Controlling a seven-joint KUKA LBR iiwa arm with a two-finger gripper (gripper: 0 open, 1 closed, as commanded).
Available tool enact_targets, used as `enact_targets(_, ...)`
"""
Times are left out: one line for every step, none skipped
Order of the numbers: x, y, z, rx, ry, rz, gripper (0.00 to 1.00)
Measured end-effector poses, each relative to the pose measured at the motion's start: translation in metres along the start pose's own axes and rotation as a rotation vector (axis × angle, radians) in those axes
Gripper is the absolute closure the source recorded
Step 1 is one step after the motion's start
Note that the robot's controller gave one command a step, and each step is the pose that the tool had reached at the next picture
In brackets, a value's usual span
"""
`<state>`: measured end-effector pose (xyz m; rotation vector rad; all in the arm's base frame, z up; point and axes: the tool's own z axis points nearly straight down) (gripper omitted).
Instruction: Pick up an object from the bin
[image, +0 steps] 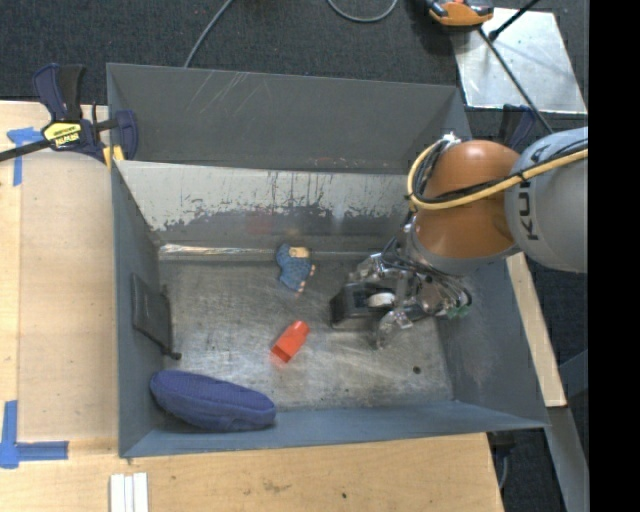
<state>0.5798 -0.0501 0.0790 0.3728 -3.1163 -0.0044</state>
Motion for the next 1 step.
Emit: enact_targets(0.0345,-0.0142,-0.1443,0.006,-0.006,-0.180,1.00)
